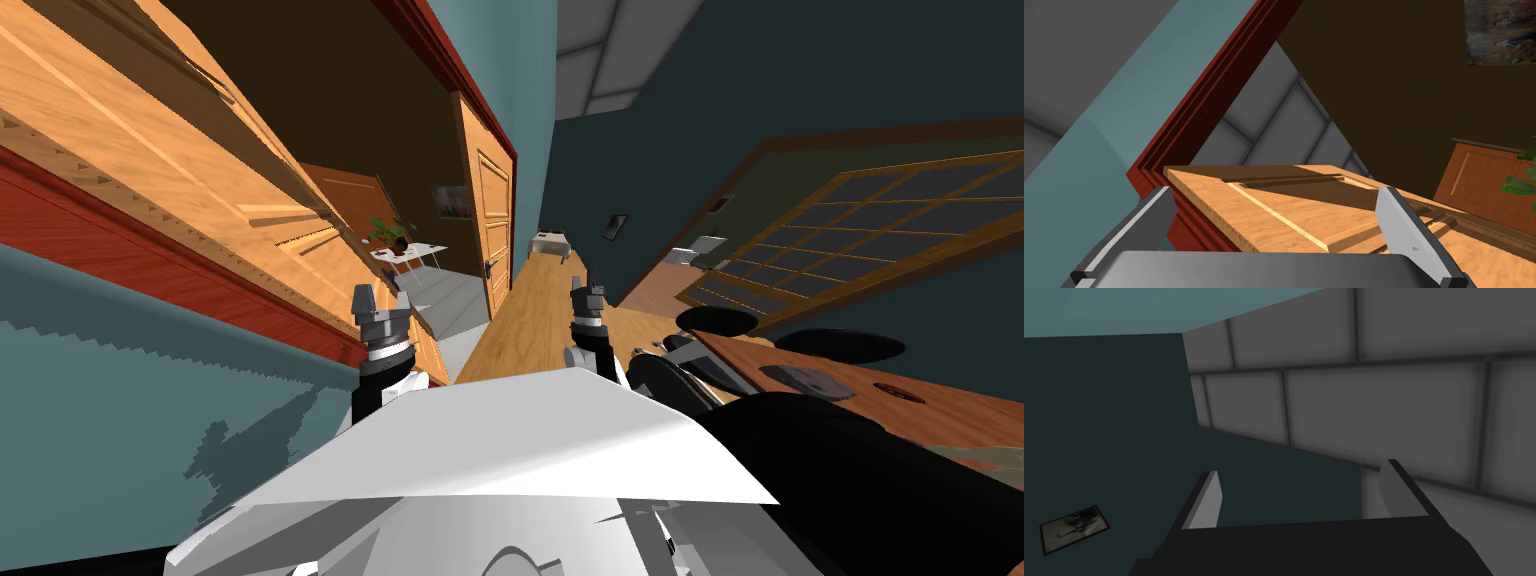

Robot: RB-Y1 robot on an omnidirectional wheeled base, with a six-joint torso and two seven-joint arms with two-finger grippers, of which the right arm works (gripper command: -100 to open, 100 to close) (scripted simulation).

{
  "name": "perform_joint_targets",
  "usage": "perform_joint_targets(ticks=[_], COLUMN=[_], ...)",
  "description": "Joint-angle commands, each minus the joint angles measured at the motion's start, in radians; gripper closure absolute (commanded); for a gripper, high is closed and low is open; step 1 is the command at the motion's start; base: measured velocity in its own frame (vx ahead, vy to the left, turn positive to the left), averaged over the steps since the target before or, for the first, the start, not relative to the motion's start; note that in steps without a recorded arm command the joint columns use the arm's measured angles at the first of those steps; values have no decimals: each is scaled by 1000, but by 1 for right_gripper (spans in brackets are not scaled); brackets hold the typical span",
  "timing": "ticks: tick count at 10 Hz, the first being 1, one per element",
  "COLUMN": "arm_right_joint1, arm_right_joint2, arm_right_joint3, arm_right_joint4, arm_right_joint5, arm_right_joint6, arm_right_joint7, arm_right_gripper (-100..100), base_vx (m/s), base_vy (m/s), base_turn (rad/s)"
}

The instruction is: Push the door open

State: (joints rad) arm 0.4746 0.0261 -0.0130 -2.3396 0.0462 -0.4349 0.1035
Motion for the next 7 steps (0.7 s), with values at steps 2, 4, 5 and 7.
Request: perform_joint_targets(ticks=[2, 4, 5, 7], arm_right_joint1=[-5, -10, -13, -20], arm_right_joint2=[-20, -36, -43, -62], arm_right_joint3=[24, 45, 57, 88], arm_right_joint4=[21, 39, 50, 77], arm_right_joint5=[-9, -17, -22, -33], arm_right_joint6=[4, 7, 9, 14], arm_right_joint7=[5, 10, 12, 19], arm_right_gripper=[-100, -100, -100, -100], base_vx=[122, 167, 176, 221], base_vy=[13, -79, -78, -74], base_turn=[74, 56, 70, 101])
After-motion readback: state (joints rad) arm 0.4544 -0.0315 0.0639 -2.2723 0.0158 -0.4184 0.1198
